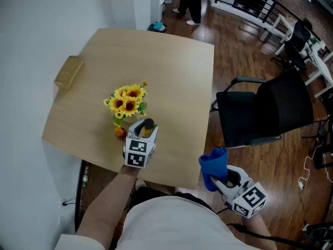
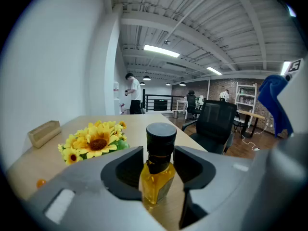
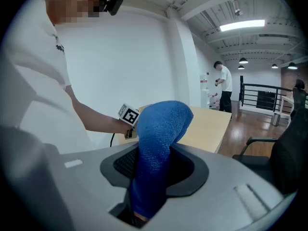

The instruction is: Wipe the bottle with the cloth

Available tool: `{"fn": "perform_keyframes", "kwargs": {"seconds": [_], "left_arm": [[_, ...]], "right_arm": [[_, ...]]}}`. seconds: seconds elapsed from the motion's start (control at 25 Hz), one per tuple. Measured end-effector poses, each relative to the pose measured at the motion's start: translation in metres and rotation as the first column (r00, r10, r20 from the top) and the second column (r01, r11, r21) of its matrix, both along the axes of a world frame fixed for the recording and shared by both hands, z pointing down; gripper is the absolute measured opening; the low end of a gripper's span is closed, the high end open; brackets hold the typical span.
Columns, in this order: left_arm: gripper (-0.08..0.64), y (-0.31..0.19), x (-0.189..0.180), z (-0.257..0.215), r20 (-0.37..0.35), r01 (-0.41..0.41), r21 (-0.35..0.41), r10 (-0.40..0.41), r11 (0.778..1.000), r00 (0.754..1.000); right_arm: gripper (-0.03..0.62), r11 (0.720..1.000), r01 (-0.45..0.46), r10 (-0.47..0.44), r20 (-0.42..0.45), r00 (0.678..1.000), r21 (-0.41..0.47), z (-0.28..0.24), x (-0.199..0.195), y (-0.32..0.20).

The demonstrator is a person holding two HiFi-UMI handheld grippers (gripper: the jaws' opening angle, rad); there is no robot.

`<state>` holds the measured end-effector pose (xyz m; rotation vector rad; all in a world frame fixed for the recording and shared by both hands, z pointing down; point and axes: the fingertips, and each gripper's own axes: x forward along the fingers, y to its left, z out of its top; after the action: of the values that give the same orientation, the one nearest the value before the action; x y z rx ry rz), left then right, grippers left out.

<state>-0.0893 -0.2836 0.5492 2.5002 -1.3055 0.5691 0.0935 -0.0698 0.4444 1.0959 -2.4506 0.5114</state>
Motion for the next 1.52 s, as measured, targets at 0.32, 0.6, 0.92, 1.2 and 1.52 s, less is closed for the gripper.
{"fn": "perform_keyframes", "kwargs": {"seconds": [0.32, 0.6, 0.92, 1.2, 1.52], "left_arm": [[0.15, -0.001, -0.005, -0.002, 0.028, -0.085, 0.016, 0.084, 0.996, 0.996], [0.15, 0.027, 0.002, -0.057, 0.008, -0.162, 0.087, 0.162, 0.983, 0.987], [0.15, 0.07, 0.02, -0.084, 0.043, -0.222, 0.117, 0.219, 0.968, 0.975], [0.15, 0.101, 0.02, -0.087, 0.163, -0.24, 0.145, 0.216, 0.96, 0.963], [0.15, 0.118, -0.009, -0.122, 0.051, -0.151, 0.127, 0.145, 0.98, 0.988]], "right_arm": [[0.149, 0.999, -0.032, 0.033, -0.006, 0.999, 0.027, -0.002, -0.02, -0.015], [0.149, 0.986, 0.063, -0.063, -0.003, 0.998, 0.151, -0.04, -0.064, -0.056], [0.149, 0.916, 0.313, -0.305, -0.072, 0.95, 0.252, -0.079, -0.146, -0.095], [0.149, 0.903, 0.39, -0.374, -0.114, 0.92, 0.179, -0.061, -0.169, -0.098], [0.149, 0.925, 0.324, -0.34, 0.049, 0.939, 0.2, -0.081, -0.144, -0.101]]}}
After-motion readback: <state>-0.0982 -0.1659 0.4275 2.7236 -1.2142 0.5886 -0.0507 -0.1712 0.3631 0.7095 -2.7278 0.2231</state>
